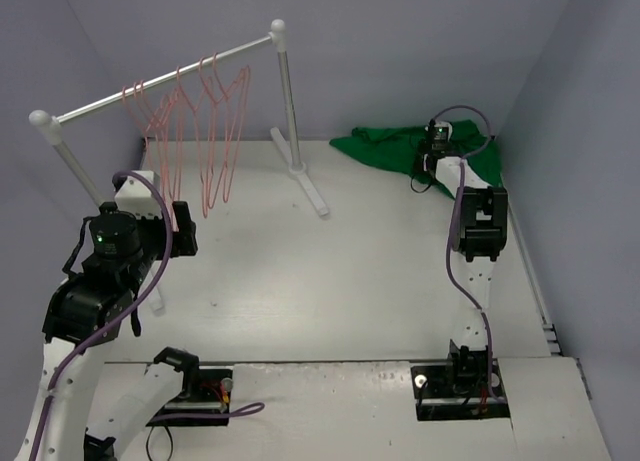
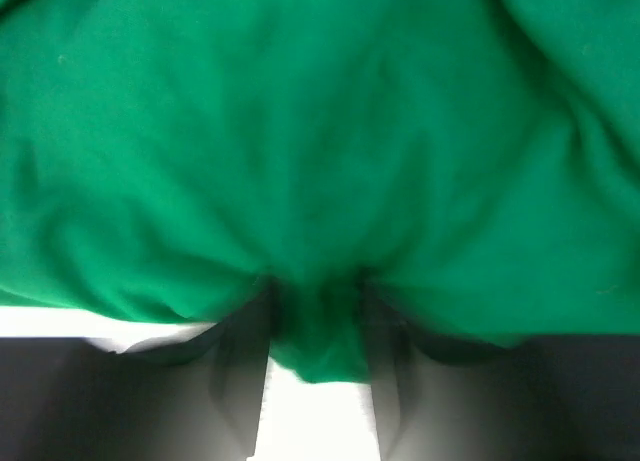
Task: Place the t-shirt on the hanger
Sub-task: Move the T-shirt to the center of the board.
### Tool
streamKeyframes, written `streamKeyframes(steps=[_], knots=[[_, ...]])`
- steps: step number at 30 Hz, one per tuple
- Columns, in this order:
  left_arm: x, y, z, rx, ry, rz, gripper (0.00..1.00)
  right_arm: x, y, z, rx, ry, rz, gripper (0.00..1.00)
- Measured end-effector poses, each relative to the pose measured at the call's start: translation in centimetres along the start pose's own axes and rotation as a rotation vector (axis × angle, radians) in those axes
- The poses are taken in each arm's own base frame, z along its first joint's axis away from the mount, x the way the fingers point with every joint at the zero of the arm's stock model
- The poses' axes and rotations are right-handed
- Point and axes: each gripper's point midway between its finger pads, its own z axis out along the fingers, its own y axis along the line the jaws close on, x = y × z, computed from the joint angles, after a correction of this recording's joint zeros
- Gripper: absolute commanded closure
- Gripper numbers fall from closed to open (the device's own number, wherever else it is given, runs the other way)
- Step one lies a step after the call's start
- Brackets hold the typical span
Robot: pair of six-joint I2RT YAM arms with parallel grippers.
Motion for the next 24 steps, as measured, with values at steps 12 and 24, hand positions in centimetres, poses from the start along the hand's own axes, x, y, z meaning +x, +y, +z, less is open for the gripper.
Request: streamKeyframes(steps=[12,24], knots=[[0.1,-1.2,-0.2,0.067,0.005,0.004,0.17,16.7,9.3,-16.7,-0.126,0.172,-0.25,0.96],[0.5,-5.2,0.7,0.229,0.083,-0.044,0.17,25.7,16.4,-36.1,-0.452,0.15,-0.256,0.33]])
